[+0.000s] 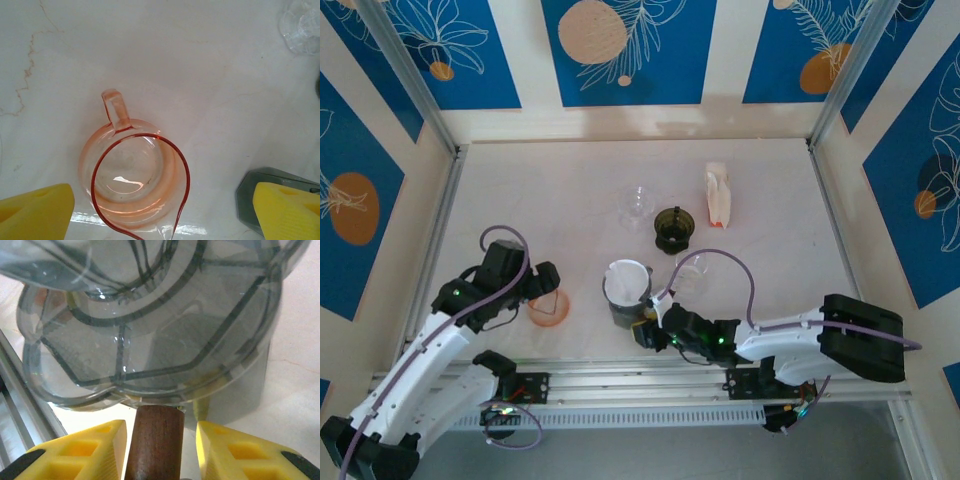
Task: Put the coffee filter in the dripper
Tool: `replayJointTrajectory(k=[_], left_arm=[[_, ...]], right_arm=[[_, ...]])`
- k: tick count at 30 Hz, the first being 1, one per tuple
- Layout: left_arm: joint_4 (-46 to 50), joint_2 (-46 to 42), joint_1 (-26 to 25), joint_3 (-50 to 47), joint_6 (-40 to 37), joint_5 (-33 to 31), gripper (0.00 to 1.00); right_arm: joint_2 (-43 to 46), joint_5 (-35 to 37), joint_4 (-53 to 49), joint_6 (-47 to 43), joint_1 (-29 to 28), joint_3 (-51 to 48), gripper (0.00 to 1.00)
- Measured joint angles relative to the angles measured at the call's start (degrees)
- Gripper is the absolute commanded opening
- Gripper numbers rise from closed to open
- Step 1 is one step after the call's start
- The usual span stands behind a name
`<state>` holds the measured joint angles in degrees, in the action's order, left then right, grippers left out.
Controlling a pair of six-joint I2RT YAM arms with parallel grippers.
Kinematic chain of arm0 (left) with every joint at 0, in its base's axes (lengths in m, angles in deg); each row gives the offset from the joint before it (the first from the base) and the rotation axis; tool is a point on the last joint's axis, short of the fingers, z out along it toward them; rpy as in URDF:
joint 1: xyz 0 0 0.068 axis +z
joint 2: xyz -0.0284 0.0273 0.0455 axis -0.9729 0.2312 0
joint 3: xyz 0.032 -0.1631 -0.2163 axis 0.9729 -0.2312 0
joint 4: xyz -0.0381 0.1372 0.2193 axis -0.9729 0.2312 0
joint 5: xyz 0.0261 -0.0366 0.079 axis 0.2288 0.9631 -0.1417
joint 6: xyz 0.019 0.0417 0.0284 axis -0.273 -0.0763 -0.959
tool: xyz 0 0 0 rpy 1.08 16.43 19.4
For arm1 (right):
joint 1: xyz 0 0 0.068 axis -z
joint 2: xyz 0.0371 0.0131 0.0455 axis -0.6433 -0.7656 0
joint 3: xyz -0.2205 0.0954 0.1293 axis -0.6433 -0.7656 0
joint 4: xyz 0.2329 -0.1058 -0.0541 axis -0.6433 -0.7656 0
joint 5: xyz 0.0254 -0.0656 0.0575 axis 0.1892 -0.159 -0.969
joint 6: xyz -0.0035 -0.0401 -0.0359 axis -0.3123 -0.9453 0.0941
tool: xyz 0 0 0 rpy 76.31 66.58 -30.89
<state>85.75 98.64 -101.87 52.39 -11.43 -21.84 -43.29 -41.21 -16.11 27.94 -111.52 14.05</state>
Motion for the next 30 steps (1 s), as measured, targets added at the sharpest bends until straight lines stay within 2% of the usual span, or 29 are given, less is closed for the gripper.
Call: replayJointTrajectory(k=[16, 23, 30], left_arm=[[1.53, -4.37, 0.02, -1.62, 3.41, -0.02, 0.89], [2.54, -6.29, 0.00, -2.71, 5.18, -0.02, 0.89], [2.75, -6.56, 0.02, -2.71, 6.23, 0.02, 0.84]], right_arm=[[-9.81, 0.33, 4.02, -2.29, 4.59, 5.40, 0.41], [-15.80, -1.25, 4.83, -3.15, 7.74, 11.28, 0.41], [-22.99, -4.00, 5.40, -4.48, 11.34, 18.62, 0.41]])
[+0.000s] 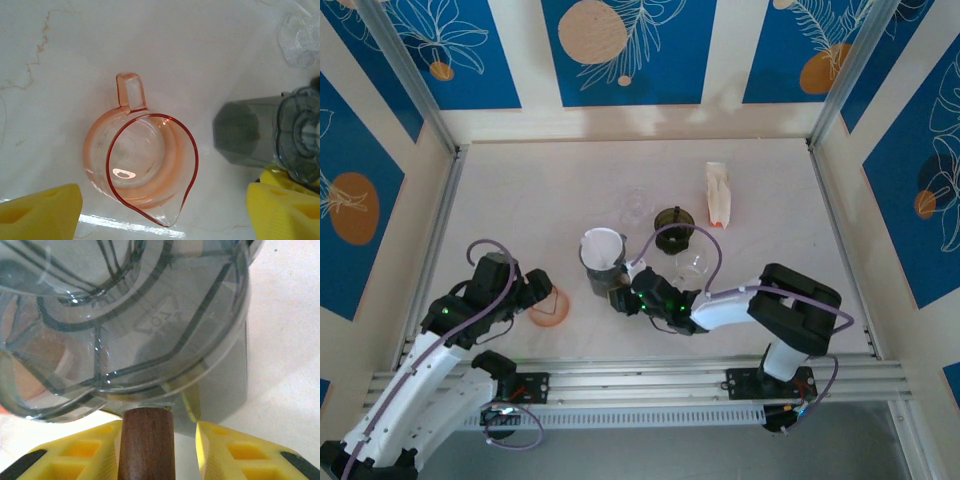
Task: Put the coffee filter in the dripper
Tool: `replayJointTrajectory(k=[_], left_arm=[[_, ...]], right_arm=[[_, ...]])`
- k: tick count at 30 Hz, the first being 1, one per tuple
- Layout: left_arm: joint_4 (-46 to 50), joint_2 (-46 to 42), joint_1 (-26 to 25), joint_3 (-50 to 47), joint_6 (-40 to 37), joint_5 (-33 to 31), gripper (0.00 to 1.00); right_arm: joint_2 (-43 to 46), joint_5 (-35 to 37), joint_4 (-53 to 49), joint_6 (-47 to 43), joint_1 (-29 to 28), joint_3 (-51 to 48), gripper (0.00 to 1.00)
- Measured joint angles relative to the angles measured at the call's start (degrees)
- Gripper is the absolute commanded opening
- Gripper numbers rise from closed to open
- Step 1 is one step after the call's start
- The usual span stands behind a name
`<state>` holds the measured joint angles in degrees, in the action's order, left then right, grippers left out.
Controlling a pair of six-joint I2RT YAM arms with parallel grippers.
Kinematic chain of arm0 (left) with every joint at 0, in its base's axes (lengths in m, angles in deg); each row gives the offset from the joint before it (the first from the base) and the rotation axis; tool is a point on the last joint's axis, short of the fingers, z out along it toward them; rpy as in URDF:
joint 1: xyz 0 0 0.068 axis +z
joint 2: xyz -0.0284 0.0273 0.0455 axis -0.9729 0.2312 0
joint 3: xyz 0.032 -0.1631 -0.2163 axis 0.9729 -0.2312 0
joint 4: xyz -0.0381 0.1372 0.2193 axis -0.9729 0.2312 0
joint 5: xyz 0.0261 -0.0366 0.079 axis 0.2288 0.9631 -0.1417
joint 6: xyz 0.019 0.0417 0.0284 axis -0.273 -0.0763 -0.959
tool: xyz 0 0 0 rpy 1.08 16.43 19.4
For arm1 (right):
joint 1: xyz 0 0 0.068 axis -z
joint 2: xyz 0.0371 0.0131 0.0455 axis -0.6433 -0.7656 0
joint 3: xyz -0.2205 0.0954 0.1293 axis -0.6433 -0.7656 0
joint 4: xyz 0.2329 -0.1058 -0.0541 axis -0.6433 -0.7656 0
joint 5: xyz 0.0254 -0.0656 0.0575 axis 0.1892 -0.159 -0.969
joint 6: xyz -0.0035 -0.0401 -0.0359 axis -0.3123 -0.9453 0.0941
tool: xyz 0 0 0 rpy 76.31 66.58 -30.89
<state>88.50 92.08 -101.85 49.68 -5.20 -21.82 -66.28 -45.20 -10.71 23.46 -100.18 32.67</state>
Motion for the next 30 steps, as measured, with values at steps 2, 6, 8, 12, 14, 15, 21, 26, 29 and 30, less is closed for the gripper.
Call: replayJointTrajectory(k=[2, 6, 8, 12, 14, 15, 21, 26, 29, 30], left_arm=[[0.02, -0.13, 0.00, 0.00, 0.04, 0.00, 0.84], [0.37, -0.55, -0.02, 0.00, 0.46, 0.17, 0.84], [0.59, -0.63, -0.02, 0.00, 0.48, 0.24, 0.84], [1.18, -0.72, -0.02, 0.00, 0.74, 0.44, 0.84], [1.29, -0.92, -0.02, 0.00, 0.90, 0.57, 0.84], [1.29, -1.01, -0.02, 0.00, 0.90, 0.61, 0.83], [1.77, -1.14, -0.02, 0.00, 0.92, 1.03, 0.83], [1.97, -1.60, -0.02, -0.02, 1.01, 1.05, 0.83], [2.05, -2.19, 0.00, -0.44, 1.07, 1.05, 0.83], [2.10, -2.45, -0.02, -0.66, 1.09, 1.05, 0.83]], right_arm=[[-2.05, -0.72, 0.17, -0.17, 1.03, 2.16, 0.41], [-6.51, -1.62, 0.33, -0.61, 2.84, 7.17, 0.41], [-8.68, -1.77, 0.28, -0.61, 3.48, 9.73, 0.41], [-12.83, -2.12, -0.04, -0.59, 4.66, 14.82, 0.41], [-14.45, -2.25, -0.31, -0.59, 5.16, 17.00, 0.42], [-15.23, -2.36, -0.50, -0.57, 5.44, 18.05, 0.42], [-17.90, -3.54, -1.75, -0.39, 6.67, 22.12, 0.43], [-18.97, -4.50, -2.51, 0.07, 7.17, 23.82, 0.48], [-18.97, -4.52, -2.75, 0.24, 7.17, 23.71, 0.52], [-18.91, -4.48, -2.71, 0.33, 7.10, 23.47, 0.53]])
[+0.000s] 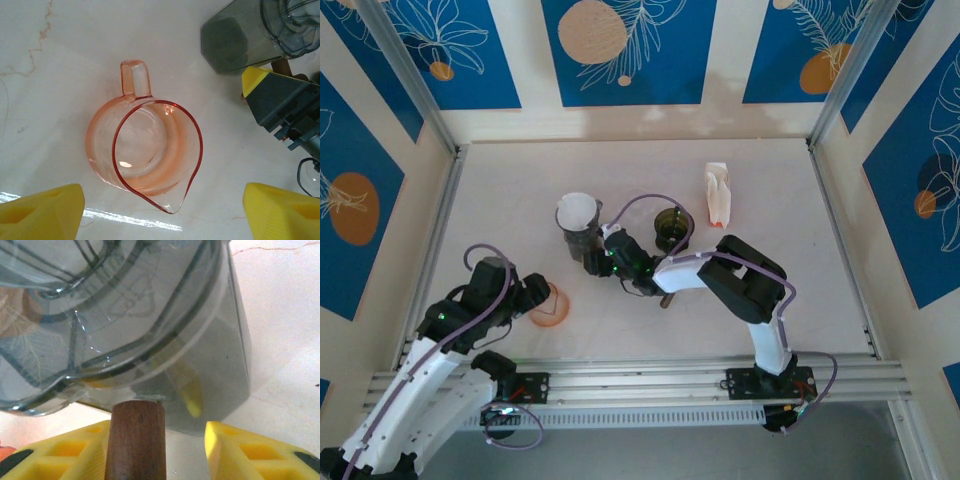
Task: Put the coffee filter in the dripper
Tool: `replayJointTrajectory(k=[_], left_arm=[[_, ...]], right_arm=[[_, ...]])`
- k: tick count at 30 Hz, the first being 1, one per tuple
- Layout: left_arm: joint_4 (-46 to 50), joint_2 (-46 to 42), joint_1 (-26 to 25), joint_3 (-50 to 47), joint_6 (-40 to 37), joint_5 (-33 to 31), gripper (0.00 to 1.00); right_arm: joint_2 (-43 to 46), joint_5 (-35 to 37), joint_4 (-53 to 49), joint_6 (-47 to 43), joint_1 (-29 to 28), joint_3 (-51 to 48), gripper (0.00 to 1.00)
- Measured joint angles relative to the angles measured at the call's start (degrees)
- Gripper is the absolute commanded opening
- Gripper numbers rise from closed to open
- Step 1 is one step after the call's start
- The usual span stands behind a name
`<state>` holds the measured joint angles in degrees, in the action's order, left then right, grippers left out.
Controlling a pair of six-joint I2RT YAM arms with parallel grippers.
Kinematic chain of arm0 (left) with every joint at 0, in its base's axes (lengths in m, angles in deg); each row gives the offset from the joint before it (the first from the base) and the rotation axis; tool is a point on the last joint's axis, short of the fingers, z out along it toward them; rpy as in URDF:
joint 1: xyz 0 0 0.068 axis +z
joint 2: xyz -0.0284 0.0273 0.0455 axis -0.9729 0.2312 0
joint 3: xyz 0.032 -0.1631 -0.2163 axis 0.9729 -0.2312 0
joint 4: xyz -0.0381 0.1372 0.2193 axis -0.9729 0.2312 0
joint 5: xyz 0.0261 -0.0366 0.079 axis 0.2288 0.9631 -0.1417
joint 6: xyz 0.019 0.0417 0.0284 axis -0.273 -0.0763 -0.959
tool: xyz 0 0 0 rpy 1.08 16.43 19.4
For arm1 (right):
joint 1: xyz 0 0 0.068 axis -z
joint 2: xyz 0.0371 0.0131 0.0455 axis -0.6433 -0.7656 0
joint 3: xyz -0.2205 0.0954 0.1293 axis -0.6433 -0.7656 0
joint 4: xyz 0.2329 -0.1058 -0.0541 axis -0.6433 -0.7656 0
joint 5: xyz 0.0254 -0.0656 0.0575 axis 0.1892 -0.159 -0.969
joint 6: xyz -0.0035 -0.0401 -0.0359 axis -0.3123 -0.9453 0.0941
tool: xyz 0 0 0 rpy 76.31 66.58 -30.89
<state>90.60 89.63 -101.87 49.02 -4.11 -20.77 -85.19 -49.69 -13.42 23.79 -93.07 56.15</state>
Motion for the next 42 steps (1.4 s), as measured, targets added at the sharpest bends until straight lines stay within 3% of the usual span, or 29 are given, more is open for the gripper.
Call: replayJointTrajectory(k=[7, 14, 23, 29, 33, 42], left_arm=[[0.02, -0.04, 0.02, -0.55, 0.00, 0.00, 0.83], [-0.52, 2.51, 0.00, -1.05, -0.02, -0.52, 0.81], [-3.48, 11.15, 0.00, -2.38, -0.22, -4.09, 0.64], [-6.38, 15.10, 0.11, -4.42, -1.31, -5.14, 0.38], [-7.61, 16.50, 0.15, -6.14, -1.75, -4.26, 0.26], [-10.03, 18.08, -1.29, -6.29, -3.23, -0.61, 0.14]], right_arm=[[4.04, 0.28, -0.07, 0.44, -0.90, -5.51, 0.57], [14.29, 3.28, -1.84, 1.53, -5.27, -10.27, 0.58], [29.73, 7.43, -8.39, 2.27, -10.82, -15.89, 0.59], [40.85, 10.21, -13.35, 2.60, -13.11, -19.39, 0.59], [46.90, 12.44, -17.00, 3.19, -13.11, -21.33, 0.59], [56.61, 18.18, -26.36, 4.72, -11.87, -24.00, 0.60]])
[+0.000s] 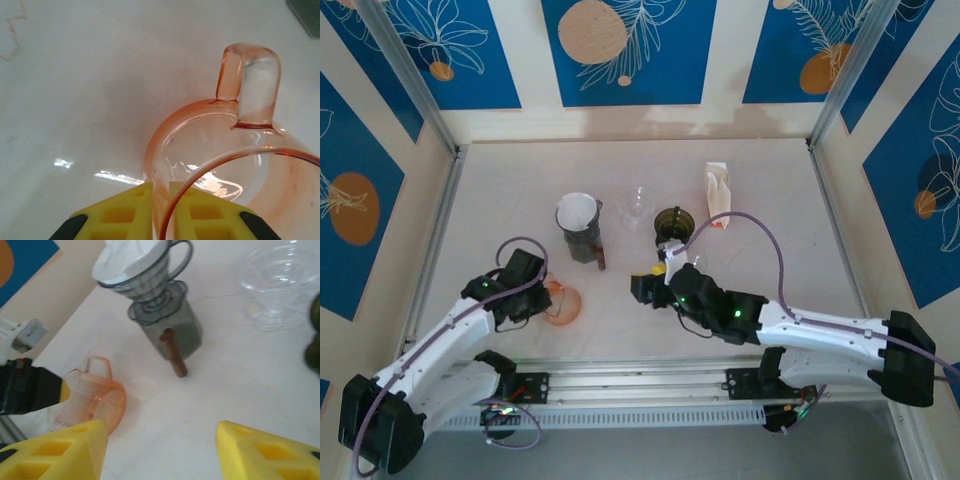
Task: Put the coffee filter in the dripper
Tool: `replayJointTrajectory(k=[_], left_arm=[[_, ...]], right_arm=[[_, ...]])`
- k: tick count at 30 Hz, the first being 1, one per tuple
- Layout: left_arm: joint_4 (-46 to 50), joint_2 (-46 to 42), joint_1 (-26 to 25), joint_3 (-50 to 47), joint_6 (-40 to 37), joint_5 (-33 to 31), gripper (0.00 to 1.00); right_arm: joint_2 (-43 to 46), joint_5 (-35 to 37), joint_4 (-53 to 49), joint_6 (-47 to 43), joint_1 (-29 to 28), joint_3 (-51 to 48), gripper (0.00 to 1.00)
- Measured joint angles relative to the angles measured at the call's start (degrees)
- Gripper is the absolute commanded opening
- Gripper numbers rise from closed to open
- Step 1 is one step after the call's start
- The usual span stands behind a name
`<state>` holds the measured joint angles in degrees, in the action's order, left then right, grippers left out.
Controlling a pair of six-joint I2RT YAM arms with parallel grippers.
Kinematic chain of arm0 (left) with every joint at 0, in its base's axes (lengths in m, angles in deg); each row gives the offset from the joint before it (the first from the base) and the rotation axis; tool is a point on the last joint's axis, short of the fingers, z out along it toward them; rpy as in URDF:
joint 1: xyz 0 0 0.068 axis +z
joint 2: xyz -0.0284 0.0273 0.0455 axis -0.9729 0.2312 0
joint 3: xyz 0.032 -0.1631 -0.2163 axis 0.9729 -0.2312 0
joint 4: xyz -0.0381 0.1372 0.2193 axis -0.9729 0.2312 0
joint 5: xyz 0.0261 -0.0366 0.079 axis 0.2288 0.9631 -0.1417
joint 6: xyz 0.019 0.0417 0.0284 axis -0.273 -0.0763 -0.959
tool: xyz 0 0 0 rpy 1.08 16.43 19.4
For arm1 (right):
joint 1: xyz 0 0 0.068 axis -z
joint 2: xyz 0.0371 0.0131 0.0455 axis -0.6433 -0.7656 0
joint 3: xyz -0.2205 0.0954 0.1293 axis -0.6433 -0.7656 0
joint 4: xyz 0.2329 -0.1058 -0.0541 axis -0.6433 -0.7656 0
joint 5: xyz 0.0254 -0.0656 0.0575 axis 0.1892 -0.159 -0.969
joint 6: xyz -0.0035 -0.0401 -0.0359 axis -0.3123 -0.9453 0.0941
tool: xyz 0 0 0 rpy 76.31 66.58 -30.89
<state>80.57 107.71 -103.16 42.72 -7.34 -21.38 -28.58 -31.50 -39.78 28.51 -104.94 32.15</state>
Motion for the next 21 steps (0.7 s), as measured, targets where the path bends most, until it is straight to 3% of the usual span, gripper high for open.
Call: replayJointTrajectory(k=[4, 7, 17, 21], left_arm=[[-0.02, 0.42, -4.85, 0.11, 0.57, 0.44, 0.12], [-0.09, 2.45, -11.39, 1.46, 1.70, 0.02, 0.12], [-1.09, 17.31, -27.69, 15.54, 1.88, -6.88, 0.12], [-1.68, 24.30, -31.78, 19.69, 1.31, -8.98, 0.12]], right_arm=[[4.20, 2.03, -3.50, 1.25, 1.22, -2.03, 0.60], [6.97, 3.41, -6.71, 2.23, 1.97, -3.19, 0.60], [16.26, 8.55, -17.27, 5.01, 2.69, -4.28, 0.60], [19.71, 9.92, -21.27, 6.62, 2.80, -5.29, 0.60]])
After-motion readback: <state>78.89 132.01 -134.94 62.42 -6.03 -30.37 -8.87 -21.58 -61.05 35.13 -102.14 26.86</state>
